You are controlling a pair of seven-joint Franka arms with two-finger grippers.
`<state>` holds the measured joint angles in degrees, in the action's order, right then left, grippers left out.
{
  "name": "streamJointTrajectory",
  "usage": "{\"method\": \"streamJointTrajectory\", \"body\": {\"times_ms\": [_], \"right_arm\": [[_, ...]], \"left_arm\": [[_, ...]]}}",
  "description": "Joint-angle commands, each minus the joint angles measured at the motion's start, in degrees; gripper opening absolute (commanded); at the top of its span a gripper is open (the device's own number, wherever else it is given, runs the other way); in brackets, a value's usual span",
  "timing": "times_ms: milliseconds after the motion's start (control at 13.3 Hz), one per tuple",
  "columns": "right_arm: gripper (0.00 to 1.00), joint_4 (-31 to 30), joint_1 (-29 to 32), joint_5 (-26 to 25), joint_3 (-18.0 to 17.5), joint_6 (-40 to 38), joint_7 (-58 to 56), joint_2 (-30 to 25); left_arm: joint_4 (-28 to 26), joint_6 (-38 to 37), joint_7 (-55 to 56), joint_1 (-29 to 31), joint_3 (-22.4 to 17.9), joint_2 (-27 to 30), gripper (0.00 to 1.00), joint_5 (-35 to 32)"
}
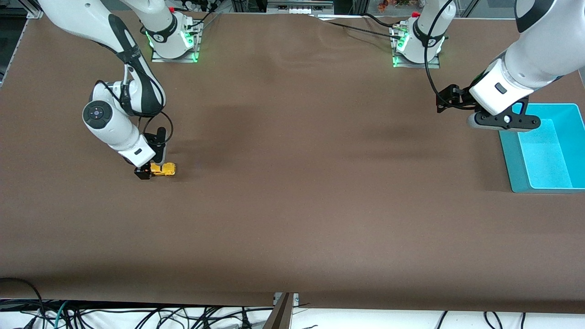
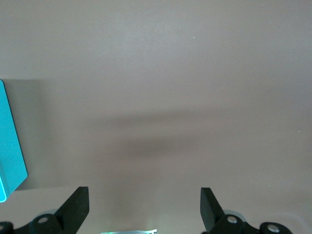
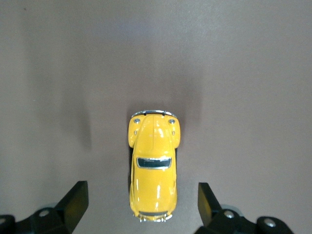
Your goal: Wind and store yellow beetle car
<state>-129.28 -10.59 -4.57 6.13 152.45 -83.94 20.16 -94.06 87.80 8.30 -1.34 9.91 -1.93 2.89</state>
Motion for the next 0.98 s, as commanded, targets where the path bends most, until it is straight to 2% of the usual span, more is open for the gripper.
{"method": "streamJointTrajectory", "body": {"times_ms": [0, 150, 300, 375, 451, 526, 751, 901], "right_arm": [[0.97, -1.85, 0.31, 0.09, -0.24, 3.20, -1.05, 0.06], [0.79, -1.94, 0.31, 0.09, -0.24, 3.30, -1.05, 0.15], [0.44, -1.94, 0.31, 0.09, -0.24, 3.30, -1.05, 0.15], [0.34, -1.94, 0.31, 0.09, -0.24, 3.30, -0.96, 0.15], [0.29, -1.94, 0.31, 0.09, -0.24, 3.21, -0.96, 0.15], [0.17, -1.94, 0.31, 0.17, -0.24, 3.21, -0.96, 0.15], [0.16, -1.94, 0.48, 0.09, -0.15, 3.12, -1.05, 0.41], [0.16, -1.85, 2.93, 0.09, -0.15, 3.21, -3.40, 0.67]], "left_arm": [[0.64, -0.97, -0.03, 0.55, 0.20, 0.44, 1.00, 1.42], [0.64, -0.97, -0.03, 0.55, 0.20, 0.44, 1.00, 1.42], [0.64, -0.97, -0.03, 0.55, 0.20, 0.44, 1.00, 1.42], [0.64, -0.97, -0.03, 0.55, 0.20, 0.53, 1.00, 1.42], [0.64, -0.97, -0.12, 0.55, 0.20, 0.44, 1.00, 1.42], [0.64, -1.06, -0.21, 0.55, 0.20, 0.44, 1.00, 1.42], [0.64, -1.49, -0.12, 0.55, 0.20, 0.44, 1.00, 1.42], [0.64, -1.41, -0.12, 0.55, 0.20, 0.44, 1.00, 1.42]]}}
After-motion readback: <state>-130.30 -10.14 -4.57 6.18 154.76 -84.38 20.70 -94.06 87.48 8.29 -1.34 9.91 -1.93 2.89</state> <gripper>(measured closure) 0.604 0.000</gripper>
